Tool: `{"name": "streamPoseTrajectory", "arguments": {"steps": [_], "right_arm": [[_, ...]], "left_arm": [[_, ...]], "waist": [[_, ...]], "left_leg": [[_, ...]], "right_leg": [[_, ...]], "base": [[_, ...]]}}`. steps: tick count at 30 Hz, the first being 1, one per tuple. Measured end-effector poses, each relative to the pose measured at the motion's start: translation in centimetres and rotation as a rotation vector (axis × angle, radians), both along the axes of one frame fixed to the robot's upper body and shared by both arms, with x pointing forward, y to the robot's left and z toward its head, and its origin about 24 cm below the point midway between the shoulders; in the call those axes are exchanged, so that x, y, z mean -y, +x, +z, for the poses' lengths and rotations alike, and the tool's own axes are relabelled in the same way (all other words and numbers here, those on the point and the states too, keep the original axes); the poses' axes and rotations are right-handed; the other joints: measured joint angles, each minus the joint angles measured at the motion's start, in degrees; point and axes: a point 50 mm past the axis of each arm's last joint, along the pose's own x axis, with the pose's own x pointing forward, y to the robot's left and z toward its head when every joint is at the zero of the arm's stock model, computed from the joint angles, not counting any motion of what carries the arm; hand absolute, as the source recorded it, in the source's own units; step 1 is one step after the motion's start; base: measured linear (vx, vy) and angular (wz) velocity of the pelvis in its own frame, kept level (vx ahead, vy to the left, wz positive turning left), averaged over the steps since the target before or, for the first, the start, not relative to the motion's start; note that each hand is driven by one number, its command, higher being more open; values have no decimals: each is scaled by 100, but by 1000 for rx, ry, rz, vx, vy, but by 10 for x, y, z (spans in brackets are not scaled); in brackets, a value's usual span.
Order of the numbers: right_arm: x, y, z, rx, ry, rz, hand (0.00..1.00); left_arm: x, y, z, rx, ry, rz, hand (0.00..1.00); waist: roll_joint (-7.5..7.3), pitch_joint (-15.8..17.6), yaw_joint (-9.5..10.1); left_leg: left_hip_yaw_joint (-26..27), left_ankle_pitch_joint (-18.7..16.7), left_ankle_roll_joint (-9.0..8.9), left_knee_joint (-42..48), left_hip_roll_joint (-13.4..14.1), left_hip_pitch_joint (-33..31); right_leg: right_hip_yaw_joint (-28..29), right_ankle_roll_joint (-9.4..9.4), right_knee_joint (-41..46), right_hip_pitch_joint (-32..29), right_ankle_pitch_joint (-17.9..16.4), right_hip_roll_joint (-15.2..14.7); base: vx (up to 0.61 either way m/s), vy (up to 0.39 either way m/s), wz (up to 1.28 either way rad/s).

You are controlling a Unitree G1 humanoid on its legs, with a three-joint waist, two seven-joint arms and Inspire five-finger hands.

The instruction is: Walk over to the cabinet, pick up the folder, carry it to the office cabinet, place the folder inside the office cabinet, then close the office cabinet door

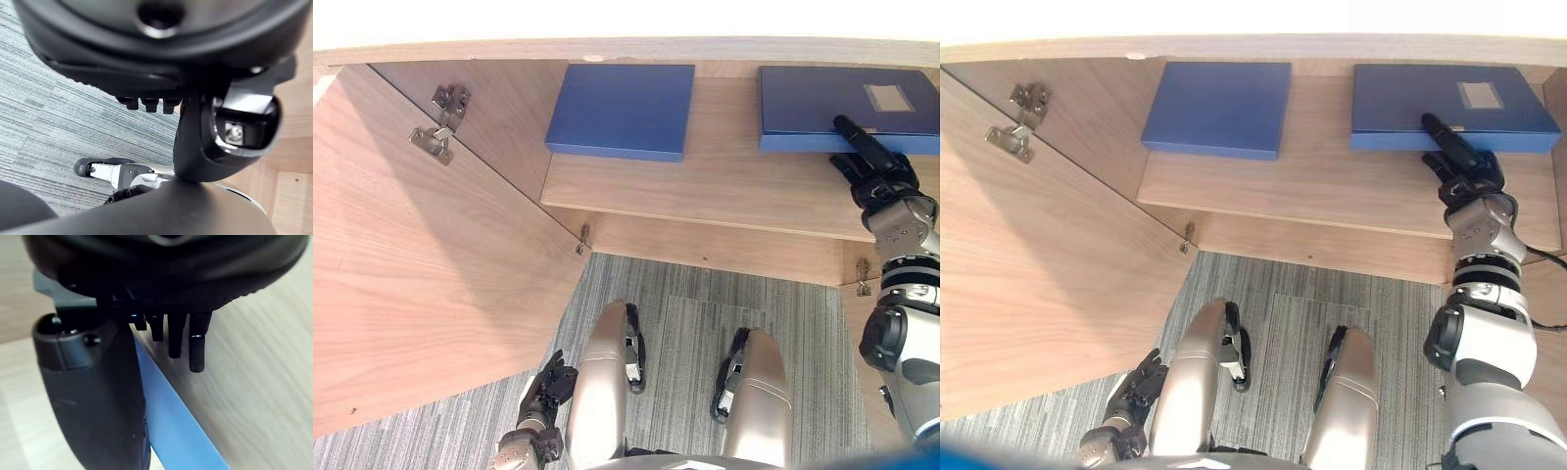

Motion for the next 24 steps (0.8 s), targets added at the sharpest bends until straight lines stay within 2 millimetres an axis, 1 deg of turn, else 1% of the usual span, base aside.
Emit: {"name": "streamPoseTrajectory", "arguments": {"steps": [1,3,4,5,6,8,11,12,13,14,15,17,19,22,23,24], "right_arm": [[1,-2,-5,-16,-21,15,100],[5,-7,-21,-50,-37,38,100],[5,-8,-23,-52,-39,39,100],[4,-7,-26,-64,-48,46,100],[2,-7,-27,-72,-57,53,100],[-10,-1,-34,-97,-88,113,100],[-18,0,-47,-135,-114,162,100],[-20,0,-49,-139,-120,173,100],[-25,2,-53,-147,-129,195,100],[-31,3,-57,-158,-152,221,100],[-33,3,-59,-168,-174,235,100],[-42,5,-65,-217,-280,295,100],[-48,7,-68,-251,-363,333,100],[-60,9,-74,-277,-424,377,100],[-62,10,-75,-276,-424,384,100],[-68,10,-80,-267,-394,395,100]], "left_arm": [[0,-1,-1,-6,4,-5,100],[-5,-6,-15,-36,26,-31,100],[-5,-6,-17,-42,30,-35,100],[-5,-2,-26,-80,38,-44,100],[-5,-1,-30,-102,42,-48,100],[-7,-2,-42,-179,49,-47,100],[-12,-8,-48,-227,55,-25,100],[-13,-8,-49,-234,58,-23,100],[-14,-10,-51,-249,65,-22,100],[-16,-12,-53,-261,70,-19,100],[-17,-13,-53,-267,73,-19,100],[-18,-17,-55,-284,78,-20,100],[-19,-19,-56,-293,79,-19,100],[-20,-22,-58,-308,82,-17,100],[-20,-23,-58,-309,82,-17,100],[-21,-23,-58,-312,83,-17,100]], "waist": [[0,0,0],[4,-39,-9],[4,-39,-7],[-2,-51,-4],[-16,-69,-9],[-141,-116,-69],[-292,-180,-93],[-314,-174,-94],[-372,-190,-105],[-436,-215,-112],[-461,-226,-109],[-555,-278,-113],[-587,-296,-117],[-651,-339,-126],[-651,-339,-125],[-673,-358,-128]], "left_leg": [[-2,0,0,-13,0,50],[-7,0,-1,-86,2,196],[-6,0,-1,-97,0,213],[-4,-1,-3,-121,-2,260],[-5,-2,-5,-122,-2,267],[-8,0,-11,-128,3,274],[13,1,-14,-142,4,315],[23,1,-14,-146,5,340],[45,1,-15,-156,6,373],[64,1,-16,-172,7,400],[69,1,-16,-180,8,418],[94,3,-28,-227,15,478],[93,1,-34,-248,36,534],[104,5,-45,-332,68,603],[108,6,-47,-354,83,630],[145,7,-48,-422,96,698]], "right_leg": [[-19,1,-19,63,0,-8],[-68,3,-115,245,-1,-25],[-71,3,-123,260,-1,-28],[-76,3,-142,301,-1,-28],[-76,3,-139,304,-1,-27],[-73,2,-127,301,-1,-18],[-53,2,-125,316,-2,-17],[-44,2,-125,333,-2,-18],[-29,2,-125,342,-2,-18],[-15,2,-127,346,-2,-18],[-11,2,-129,358,-2,-17],[3,1,-160,373,-1,-10],[-5,0,-189,448,-1,6],[-14,-16,-294,483,30,54],[-16,-22,-325,509,42,72],[-7,-13,-389,553,60,89]], "base": [[82,-28,5],[84,-17,6],[58,-12,4],[0,0,0],[34,-16,0],[19,-11,-1],[41,-15,-2],[31,-5,-5],[27,-5,-6],[27,-7,-6],[27,-9,-4],[25,-9,-4],[38,-8,-3],[44,-7,-5],[84,5,-12],[62,8,-10]]}}
